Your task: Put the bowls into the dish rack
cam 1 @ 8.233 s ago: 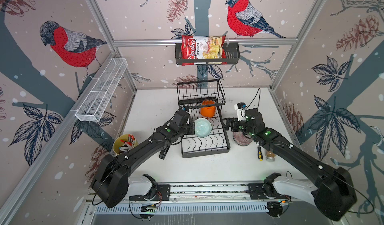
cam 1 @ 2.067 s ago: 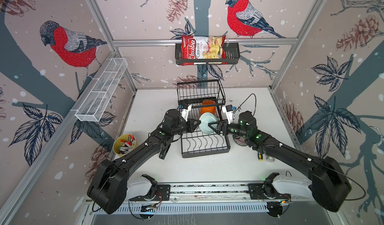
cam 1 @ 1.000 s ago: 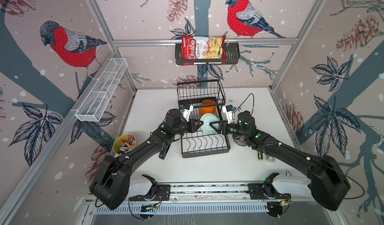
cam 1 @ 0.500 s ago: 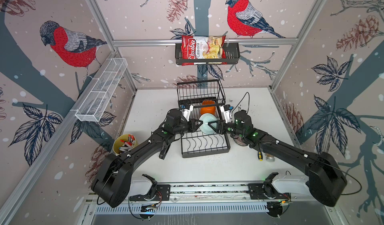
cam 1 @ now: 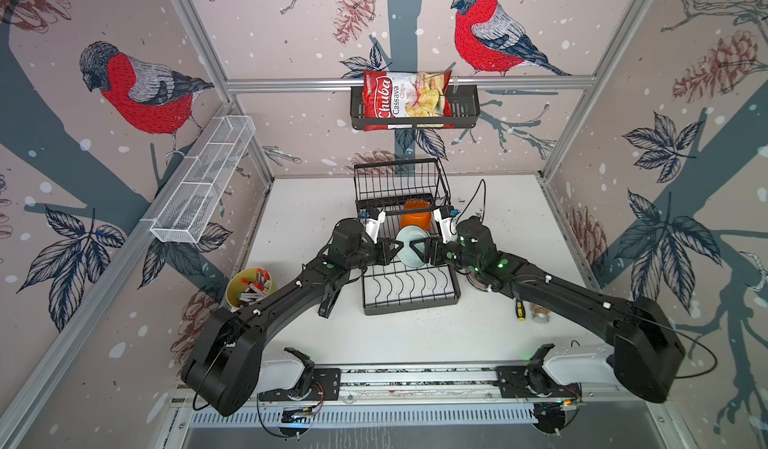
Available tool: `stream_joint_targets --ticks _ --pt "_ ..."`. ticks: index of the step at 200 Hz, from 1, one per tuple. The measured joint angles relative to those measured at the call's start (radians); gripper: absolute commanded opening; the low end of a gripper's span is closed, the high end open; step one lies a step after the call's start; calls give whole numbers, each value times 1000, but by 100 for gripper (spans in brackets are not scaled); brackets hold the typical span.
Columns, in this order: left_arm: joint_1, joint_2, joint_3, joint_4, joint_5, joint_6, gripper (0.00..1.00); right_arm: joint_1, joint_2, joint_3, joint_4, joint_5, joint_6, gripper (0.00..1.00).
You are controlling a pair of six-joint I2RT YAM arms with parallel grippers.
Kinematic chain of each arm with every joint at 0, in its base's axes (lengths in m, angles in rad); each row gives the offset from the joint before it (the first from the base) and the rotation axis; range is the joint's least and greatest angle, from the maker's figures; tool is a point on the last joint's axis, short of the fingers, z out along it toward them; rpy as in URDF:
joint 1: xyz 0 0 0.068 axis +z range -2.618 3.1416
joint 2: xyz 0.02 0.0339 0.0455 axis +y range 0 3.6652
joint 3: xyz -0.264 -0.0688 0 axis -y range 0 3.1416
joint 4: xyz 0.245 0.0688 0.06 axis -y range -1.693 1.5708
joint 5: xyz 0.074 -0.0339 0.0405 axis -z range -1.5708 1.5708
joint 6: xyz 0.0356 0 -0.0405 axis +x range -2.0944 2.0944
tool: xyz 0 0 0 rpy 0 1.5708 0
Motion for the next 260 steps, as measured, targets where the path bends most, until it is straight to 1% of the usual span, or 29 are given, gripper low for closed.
stream_joint_targets --ticks 14,49,87,97,130,158,176,189,212,217,232,238,255,260 --pt "0 -5 4 -18 -8 2 0 14 11 29 -39 55 -5 68" --pt "-1 -8 25 -76 -69 23 0 63 50 96 -138 211 -27 67" --pt "-1 -8 35 -166 -158 36 0 123 105 164 -236 377 -34 61" --pt "-2 -8 35 -177 -167 36 0 137 119 177 -255 410 -35 59" --pt "-6 -7 36 -204 -203 37 0 161 154 200 -293 485 -44 49" --pt "-6 -7 35 -211 -212 36 0 177 172 210 -303 519 -51 39" --pt "-7 -7 32 -214 -216 36 0 184 177 212 -303 526 -51 29" --pt "-8 -7 28 -213 -217 36 0 190 180 213 -300 529 -49 19" --pt "-11 -10 16 -211 -215 32 0 196 188 217 -300 544 -37 13" --pt "-12 -12 13 -204 -217 32 0 197 191 217 -301 550 -36 9" --pt "-13 -24 0 -185 -213 34 0 206 201 220 -311 591 -47 5" --pt "-14 -28 -5 -183 -212 35 0 209 205 221 -316 596 -48 0" --pt "-14 -39 -25 -177 -215 34 0 219 212 226 -329 602 -47 0" --pt "-14 -43 -31 -177 -217 33 5 224 213 227 -329 607 -47 0"
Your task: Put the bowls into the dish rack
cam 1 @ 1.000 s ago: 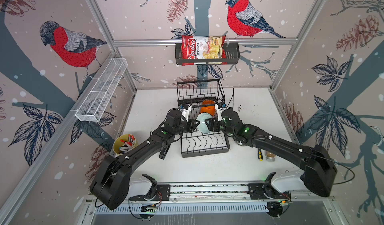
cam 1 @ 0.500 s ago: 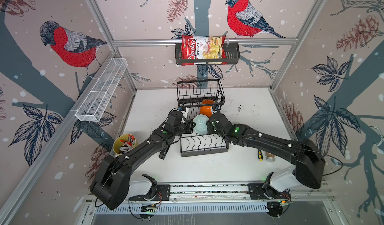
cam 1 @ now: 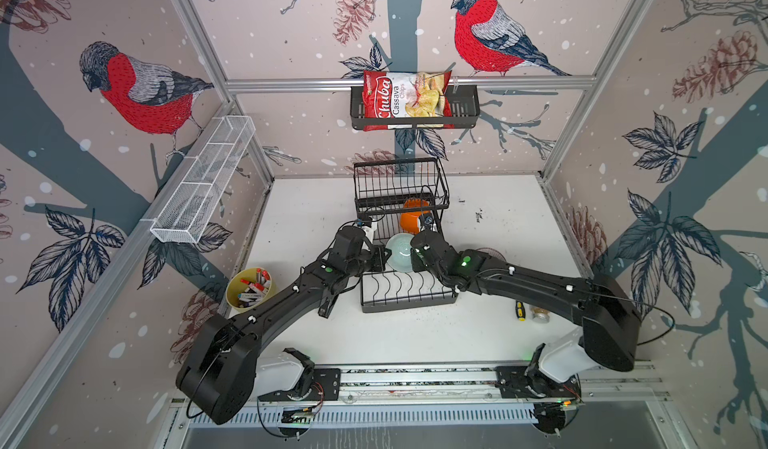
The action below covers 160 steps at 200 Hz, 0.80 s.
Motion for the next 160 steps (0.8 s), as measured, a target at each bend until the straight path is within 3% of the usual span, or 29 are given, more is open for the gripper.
stream_joint_targets --ticks 28,61,88,160 --pt "2 -24 -20 11 -20 -9 51 20 10 4 -16 39 18 0" --pt "4 -55 -56 30 -46 -24 77 41 38 5 -51 131 32 0" --pt "4 -92 -80 31 -73 -24 84 63 71 12 -79 229 50 0" --pt "18 -230 -148 18 -165 -24 89 79 187 61 -128 503 45 0"
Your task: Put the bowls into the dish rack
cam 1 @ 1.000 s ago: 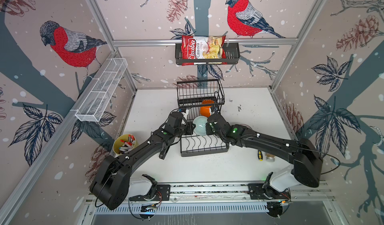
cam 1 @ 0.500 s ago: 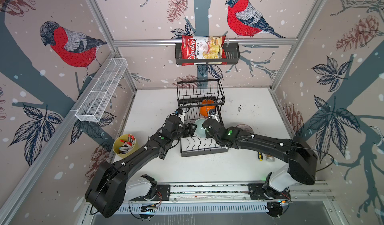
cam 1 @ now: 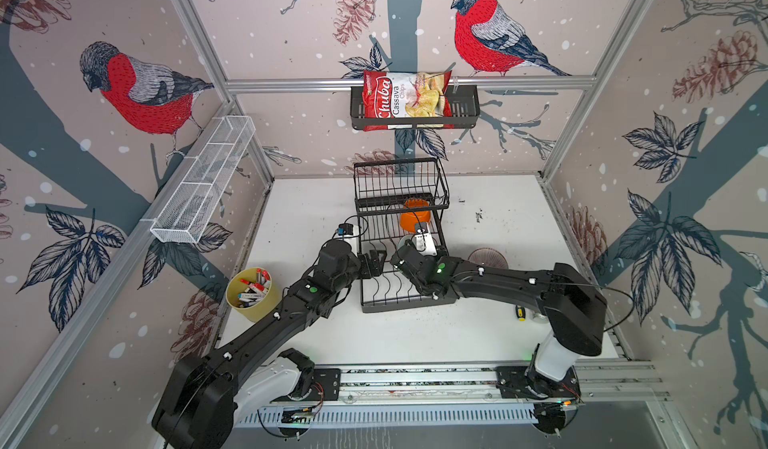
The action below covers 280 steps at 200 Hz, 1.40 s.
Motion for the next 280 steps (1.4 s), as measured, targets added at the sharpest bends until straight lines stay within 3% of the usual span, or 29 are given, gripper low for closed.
stream_joint_targets --ticks 94,280 --pt "68 -53 -35 -9 -8 -1 96 -16 86 11 34 180 -80 0" --pt "75 -70 -59 20 30 1 96 -111 230 63 182 241 -155 0"
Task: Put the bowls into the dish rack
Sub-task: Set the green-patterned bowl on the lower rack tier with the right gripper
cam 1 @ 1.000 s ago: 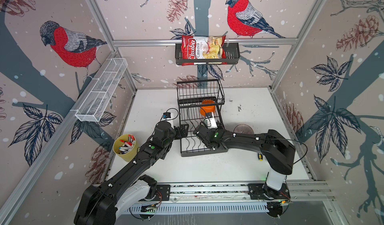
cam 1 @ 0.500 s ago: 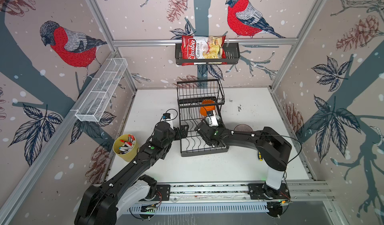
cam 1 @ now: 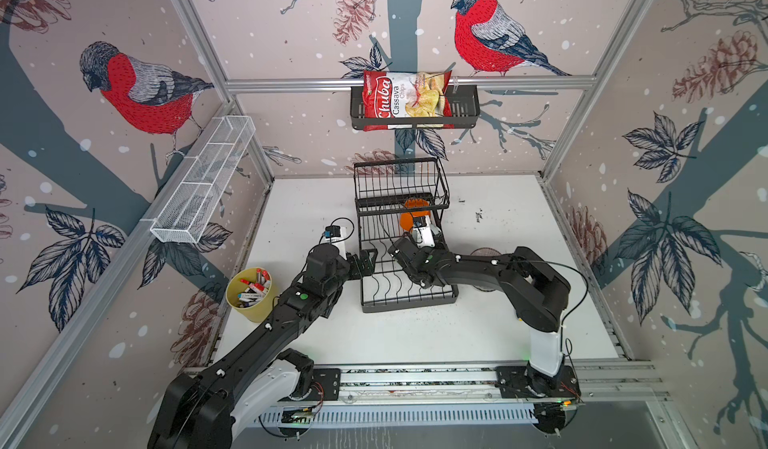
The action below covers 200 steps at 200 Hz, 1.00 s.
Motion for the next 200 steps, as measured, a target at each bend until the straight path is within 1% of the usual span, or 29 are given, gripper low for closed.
stream_joint_targets --ticks 32,88,136,180,200 --pt "0 0 -9 0 13 0 96 -2 44 32 -7 21 7 0" --pt "1 -1 -22 6 14 -1 96 -6 82 55 -5 52 60 0" --pt "1 -15 -26 7 14 -1 96 -8 114 85 -35 86 130 0" --pt "1 -23 -29 6 14 -1 96 -1 132 96 -32 102 134 0" --pt "1 -29 -32 6 13 -1 96 10 159 118 -41 142 132 0"
